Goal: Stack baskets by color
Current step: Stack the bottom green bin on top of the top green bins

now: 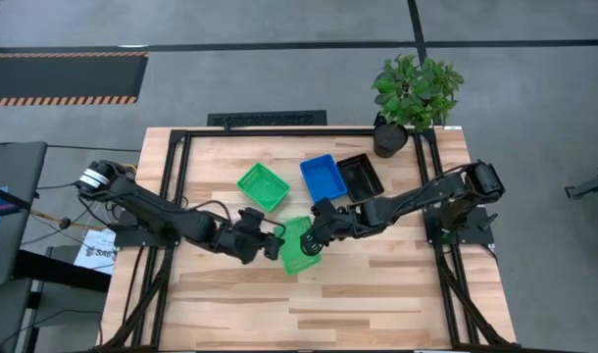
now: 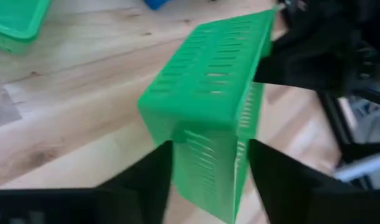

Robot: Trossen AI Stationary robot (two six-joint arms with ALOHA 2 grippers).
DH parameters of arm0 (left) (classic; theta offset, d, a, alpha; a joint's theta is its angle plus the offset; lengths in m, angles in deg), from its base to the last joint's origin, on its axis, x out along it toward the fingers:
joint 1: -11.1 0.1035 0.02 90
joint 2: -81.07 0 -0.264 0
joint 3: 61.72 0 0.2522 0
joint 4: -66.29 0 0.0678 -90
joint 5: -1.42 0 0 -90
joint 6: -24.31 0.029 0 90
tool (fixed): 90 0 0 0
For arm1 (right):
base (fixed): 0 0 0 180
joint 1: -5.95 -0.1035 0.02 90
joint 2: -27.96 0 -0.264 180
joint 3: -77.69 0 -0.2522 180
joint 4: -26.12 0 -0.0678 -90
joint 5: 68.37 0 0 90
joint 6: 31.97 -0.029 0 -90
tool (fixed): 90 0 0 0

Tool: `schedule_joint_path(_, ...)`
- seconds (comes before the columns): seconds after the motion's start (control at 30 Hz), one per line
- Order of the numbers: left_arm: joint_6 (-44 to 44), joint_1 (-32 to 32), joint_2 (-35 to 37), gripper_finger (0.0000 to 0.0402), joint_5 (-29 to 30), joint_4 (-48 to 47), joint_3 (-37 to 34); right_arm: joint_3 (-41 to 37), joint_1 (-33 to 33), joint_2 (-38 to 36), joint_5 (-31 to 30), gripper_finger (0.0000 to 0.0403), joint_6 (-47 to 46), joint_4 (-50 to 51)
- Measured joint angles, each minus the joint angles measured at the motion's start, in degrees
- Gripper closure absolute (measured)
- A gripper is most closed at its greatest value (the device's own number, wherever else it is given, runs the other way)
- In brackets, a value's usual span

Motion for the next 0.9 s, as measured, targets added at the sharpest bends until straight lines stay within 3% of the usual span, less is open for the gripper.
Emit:
schedule_joint_path(0.17, 1.5, -0.9, 7.8, 0.0113, -2.5, -4.0, 0.0, 1.2, 3.4, -0.8, 2.9, 0.0398, 4.6, 0.3)
schedule_joint_path(0.3, 3.1, -2.3, 15.9, 0.0073, -2.0, -9.8, 0.1, 7.2, 7.9, -0.8, 4.2, 0.0400, 11.9, 5.0)
schedule_joint_path(0.6, 8.2, -4.2, 30.5, 0.0072, 3.1, -17.6, 0.1, 22.9, 21.5, 4.6, 7.7, 0.0400, 29.2, 12.8)
schedule_joint_path(0.9, 12.5, -4.2, 36.5, 0.0077, 2.8, -19.0, 0.1, 41.0, 28.5, 17.6, 16.2, 0.0400, 42.1, 19.3)
